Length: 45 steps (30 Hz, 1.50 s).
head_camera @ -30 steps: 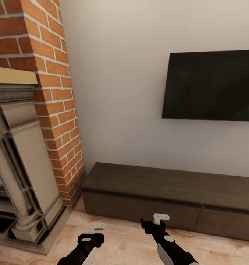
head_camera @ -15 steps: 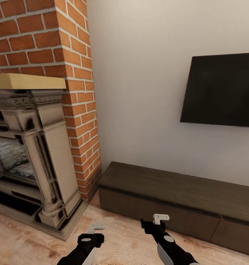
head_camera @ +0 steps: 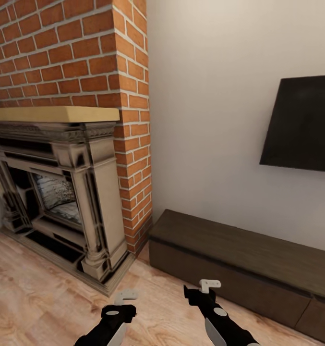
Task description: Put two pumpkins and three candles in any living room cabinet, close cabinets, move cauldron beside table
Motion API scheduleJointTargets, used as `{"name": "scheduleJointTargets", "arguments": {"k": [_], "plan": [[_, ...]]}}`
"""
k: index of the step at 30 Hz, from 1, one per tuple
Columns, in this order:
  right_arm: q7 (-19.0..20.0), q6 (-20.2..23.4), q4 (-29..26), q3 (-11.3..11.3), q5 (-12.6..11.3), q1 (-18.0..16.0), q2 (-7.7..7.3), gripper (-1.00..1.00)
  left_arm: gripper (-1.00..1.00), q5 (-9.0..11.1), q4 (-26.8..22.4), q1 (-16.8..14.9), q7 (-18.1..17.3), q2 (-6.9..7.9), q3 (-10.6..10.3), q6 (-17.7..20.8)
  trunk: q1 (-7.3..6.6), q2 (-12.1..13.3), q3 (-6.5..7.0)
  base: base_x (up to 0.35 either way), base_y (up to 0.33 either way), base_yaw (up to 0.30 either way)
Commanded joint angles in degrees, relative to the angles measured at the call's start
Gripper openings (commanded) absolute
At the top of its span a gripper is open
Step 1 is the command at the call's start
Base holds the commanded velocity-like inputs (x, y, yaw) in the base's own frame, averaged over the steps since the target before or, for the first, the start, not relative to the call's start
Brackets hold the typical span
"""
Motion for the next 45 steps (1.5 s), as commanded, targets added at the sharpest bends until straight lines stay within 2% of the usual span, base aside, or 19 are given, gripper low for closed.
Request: {"name": "scheduleJointTargets", "arguments": {"k": [1, 15, 31, 45], "plan": [[-0.41, -0.23, 0.0, 0.5, -0.48, -0.04, -0.03, 1.0, 1.0, 0.52, -0.06, -0.07, 0.49, 0.07, -0.39, 0.18, -0.24, 0.38, 0.12, -0.043, 0.0, 0.284], [-0.41, -0.24, 0.06, 0.53, -0.47, -0.03, -0.01, 1.0, 1.0, 0.54, -0.12, -0.05, 0.49, 0.08, -0.39, 0.17, -3.31, 6.0, 2.64, -0.01, 0.0, 0.284], [-0.36, -0.23, 0.1, 0.69, -0.47, -0.02, 0.05, 1.0, 1.0, 0.58, -0.05, -0.08, 0.48, 0.13, -0.39, 0.18, -6.83, 12.42, 5.51, -0.266, 0.0, 0.284], [-0.32, -0.23, 0.14, 0.7, -0.47, -0.04, 0.05, 1.0, 1.0, 0.63, -0.09, -0.06, 0.52, 0.14, -0.39, 0.18, -9.9, 18.03, 8.02, -0.027, 0.0, 0.284]]}}
